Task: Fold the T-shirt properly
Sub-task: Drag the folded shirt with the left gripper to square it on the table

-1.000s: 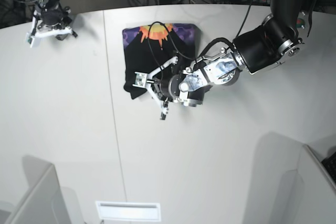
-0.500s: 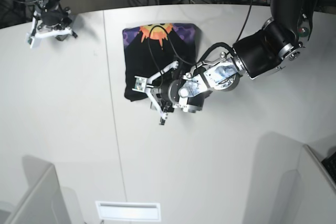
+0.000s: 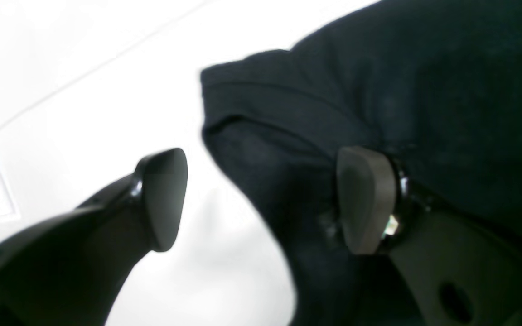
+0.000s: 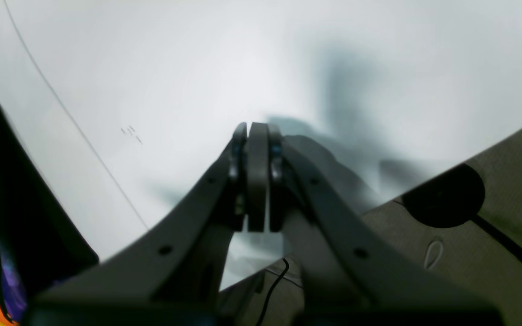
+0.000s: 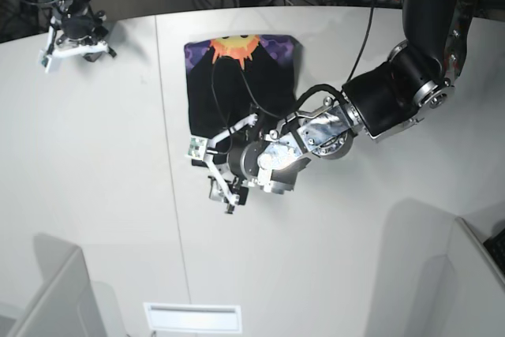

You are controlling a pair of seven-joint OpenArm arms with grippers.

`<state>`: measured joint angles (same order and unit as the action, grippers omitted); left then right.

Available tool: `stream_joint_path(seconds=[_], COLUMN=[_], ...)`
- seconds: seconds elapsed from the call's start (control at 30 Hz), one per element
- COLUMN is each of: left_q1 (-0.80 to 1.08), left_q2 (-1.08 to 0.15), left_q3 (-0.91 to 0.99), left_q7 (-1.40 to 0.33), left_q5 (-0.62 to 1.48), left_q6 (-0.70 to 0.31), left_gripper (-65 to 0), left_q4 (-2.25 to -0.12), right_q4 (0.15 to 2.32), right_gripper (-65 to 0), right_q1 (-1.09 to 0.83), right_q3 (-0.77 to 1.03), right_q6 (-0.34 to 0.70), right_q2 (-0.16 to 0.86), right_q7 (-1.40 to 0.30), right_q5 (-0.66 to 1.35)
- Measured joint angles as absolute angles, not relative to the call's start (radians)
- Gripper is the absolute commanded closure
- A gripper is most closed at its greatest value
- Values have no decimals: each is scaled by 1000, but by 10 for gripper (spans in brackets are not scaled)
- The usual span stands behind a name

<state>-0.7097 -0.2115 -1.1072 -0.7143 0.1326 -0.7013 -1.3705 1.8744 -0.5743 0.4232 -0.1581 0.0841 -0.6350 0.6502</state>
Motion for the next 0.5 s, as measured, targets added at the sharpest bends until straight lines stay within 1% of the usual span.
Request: stream_joint_path(seconds=[0.2, 0.3, 0.33, 0.37, 0.4, 0.47, 0.5], left_q1=[-711, -672, -642, -604, -564, -480, -440], left_q2=[-210, -218, -218, -218, -224, -264, -287], left_q3=[-915, -776, -725, -678, -635, -568, -539], left_q7=[-719, -722, -722, -720, -718, -717, -723], left_q5=[131, 131, 127, 128, 128, 132, 128], left_q6=[-705, -704, -704, -704, -704, -706, -710], left_gripper=[-494, -485, -466, -426, -372, -230, -137], left_q4=[-1377, -1460, -1502, -1547, -1586, -1670, -1706], right_q4=[1874, 1874, 1874, 1874, 1874, 1874, 1874], right_gripper=[0, 0, 0, 0, 0, 0, 0], right_q1=[-574, -573, -573, -572, -572, -573, -573], right_q3=[423, 421, 421, 421, 421, 419, 421], right_q6=[-158, -158, -158, -158, -158, -156, -128], right_q2=[83, 85, 85, 85, 89, 97, 98], right_q7=[-635, -635, -634, -634, -634, -635, -629], right_q5=[651, 651, 650, 650, 651, 648, 645])
